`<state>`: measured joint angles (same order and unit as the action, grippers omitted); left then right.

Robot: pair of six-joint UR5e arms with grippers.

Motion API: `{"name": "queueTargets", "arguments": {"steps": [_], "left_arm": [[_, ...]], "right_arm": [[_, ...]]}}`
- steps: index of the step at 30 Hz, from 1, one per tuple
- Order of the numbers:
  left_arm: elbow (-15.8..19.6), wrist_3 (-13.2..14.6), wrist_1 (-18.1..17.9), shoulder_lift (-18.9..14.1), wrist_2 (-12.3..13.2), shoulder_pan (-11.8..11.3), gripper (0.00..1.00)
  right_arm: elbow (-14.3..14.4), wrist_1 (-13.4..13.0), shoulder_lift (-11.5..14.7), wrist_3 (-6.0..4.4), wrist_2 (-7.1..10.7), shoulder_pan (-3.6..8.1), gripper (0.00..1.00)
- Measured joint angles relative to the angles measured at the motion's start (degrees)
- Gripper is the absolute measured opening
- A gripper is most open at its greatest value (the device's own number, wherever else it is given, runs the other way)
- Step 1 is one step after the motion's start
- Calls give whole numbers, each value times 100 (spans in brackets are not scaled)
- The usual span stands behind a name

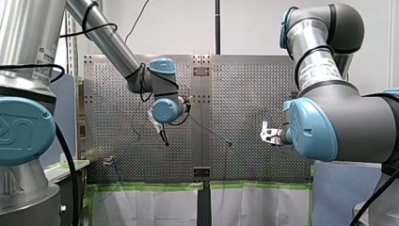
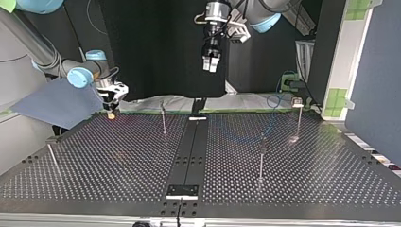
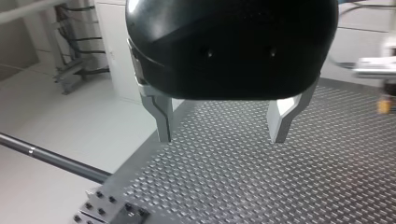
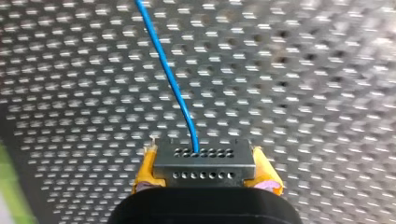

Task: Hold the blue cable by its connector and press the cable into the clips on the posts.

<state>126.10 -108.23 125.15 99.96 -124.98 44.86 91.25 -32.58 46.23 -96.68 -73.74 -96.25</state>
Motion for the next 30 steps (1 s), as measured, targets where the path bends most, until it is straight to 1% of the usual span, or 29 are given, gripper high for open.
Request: {"name": "queueTargets", "arguments": {"steps": [3,5,10,15,19,30], "left_arm": [[168,38,-22,0,9,-6,100],[266,51,-53,0,13,-10,100],[542,74,-126,0,77,-25,100],[788,147,-229,0,216,-34,100],[844,159,-249,0,244,-35,100],[856,162,-253,0,251,-36,100]], "right_arm": [[3,-3,187,-133,71,27,0],[5,6,295,-170,139,32,0],[11,7,572,-182,320,30,0],[12,-5,825,-161,371,15,0],[13,-11,881,-153,375,8,0],[13,-13,893,-151,377,5,0]]}}
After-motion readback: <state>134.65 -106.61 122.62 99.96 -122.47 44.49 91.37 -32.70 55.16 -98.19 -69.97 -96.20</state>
